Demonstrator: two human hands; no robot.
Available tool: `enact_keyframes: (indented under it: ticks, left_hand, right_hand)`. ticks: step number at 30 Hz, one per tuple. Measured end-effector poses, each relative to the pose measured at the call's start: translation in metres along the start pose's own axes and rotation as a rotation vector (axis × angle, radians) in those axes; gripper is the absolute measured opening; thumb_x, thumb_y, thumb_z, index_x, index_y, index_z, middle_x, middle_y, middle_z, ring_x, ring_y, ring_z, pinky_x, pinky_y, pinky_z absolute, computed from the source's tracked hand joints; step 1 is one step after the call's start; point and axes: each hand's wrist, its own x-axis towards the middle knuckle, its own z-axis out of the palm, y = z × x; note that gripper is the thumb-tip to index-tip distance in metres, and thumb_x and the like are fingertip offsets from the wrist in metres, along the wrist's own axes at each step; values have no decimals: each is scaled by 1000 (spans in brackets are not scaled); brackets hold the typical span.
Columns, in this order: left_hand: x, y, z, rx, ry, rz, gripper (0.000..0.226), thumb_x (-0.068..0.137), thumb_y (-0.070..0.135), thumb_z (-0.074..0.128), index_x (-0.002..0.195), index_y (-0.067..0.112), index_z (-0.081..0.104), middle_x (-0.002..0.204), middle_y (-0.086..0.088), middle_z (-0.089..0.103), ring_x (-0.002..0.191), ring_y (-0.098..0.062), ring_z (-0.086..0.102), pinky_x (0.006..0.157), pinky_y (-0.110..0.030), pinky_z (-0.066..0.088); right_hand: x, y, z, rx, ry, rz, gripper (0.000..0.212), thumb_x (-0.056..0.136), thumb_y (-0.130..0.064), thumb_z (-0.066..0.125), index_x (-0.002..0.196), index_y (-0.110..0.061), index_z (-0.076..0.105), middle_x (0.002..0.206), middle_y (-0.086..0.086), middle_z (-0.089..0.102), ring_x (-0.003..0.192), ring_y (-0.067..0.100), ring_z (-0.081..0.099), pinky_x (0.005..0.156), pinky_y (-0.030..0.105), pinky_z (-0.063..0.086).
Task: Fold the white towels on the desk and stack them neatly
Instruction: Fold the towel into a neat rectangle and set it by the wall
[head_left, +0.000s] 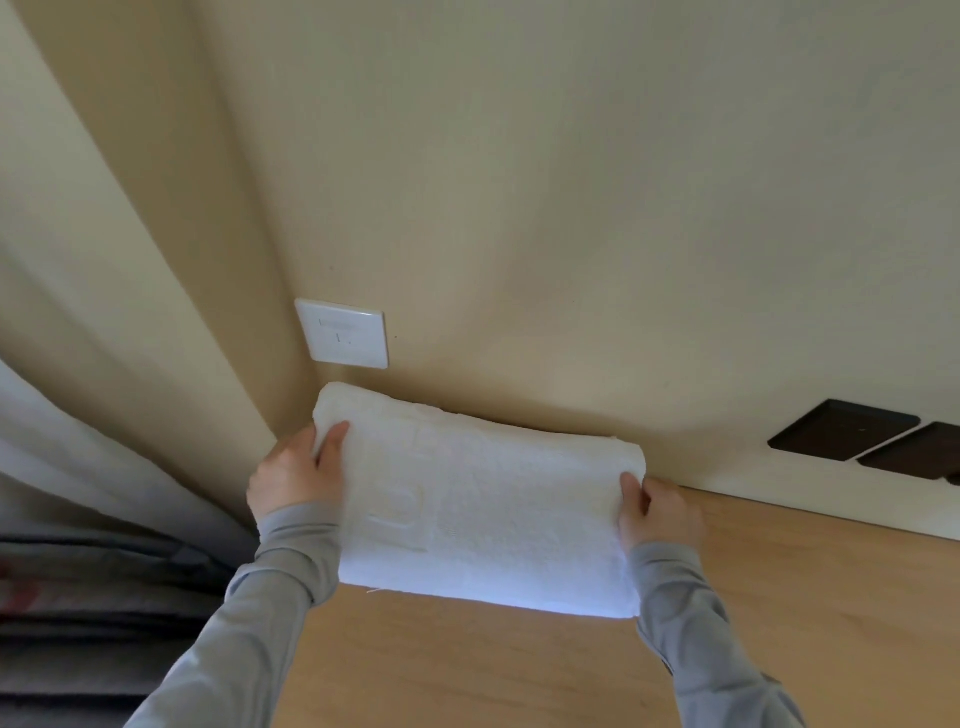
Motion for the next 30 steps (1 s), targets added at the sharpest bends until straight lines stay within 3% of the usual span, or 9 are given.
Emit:
enact_keyframes:
  ticks: [4,8,13,15,18,20,23,25,30]
  left_hand:
    - [8,-3,0,-134,100,82,59,87,31,64,51,20,19,46,1,20,51,-26,28,52,-31,27]
    - [28,-10,14,-54,-237,-195,43,88,46,53,59,15,48,62,-10,52,68,-32,44,65,-32,34]
    - [27,-2,14,40,-276,-217,43,90,47,49,94,7,65,95,-22,63,96,-40,53,79,-38,41]
    - [20,5,8,71,-158,-78,42,92,37,50,119,6,57,121,-21,57,105,-41,51,84,-45,43]
    - [-17,31,6,85,76,497,40,90,22,48,123,1,57,126,-23,56,105,-41,58,81,-49,49]
    - [-50,57,19,143,-83,720,45,89,28,37,118,4,63,126,-20,58,111,-39,59,88,-52,48]
    - [-69,75,37,376,-412,648,60,94,45,8,148,19,9,157,-10,8,144,-27,7,116,-47,6]
    - [-54,61,46,438,-451,693,57,88,52,-9,138,30,-26,154,3,-22,142,-16,-20,113,-40,-14]
    - [2,-9,18,532,-453,744,65,78,61,-25,137,35,-30,149,12,-30,138,-8,-27,115,-34,-14]
  right_hand:
    - [-1,-12,-2,109,319,-178,48,85,-30,42,51,3,47,50,20,48,51,20,37,53,28,27]
    - [17,-6,8,18,-59,101,45,94,-35,48,62,-3,53,67,19,59,70,35,57,60,29,31]
    - [22,-10,9,44,-90,145,33,91,-33,55,79,-3,61,77,14,59,84,36,58,64,30,34]
    - [15,-17,6,-12,64,53,26,87,-20,62,98,3,60,99,23,58,93,40,55,72,38,39]
    - [-5,-41,2,-107,351,-259,25,82,-11,54,101,1,64,106,21,61,95,38,58,73,42,42]
    - [-25,-65,8,-62,339,-510,32,77,-11,41,91,-3,68,98,15,67,88,33,63,77,39,42]
    - [-56,-80,27,-90,78,-697,40,84,-16,37,103,-4,70,112,12,68,105,28,65,98,42,40]
    - [-58,-71,31,-232,-71,-706,48,91,-26,31,125,-6,58,134,7,55,126,23,50,107,44,31]
    - [-24,-12,17,-415,-219,-552,65,89,-49,-4,145,-17,-1,155,-5,0,143,10,-6,118,34,2]
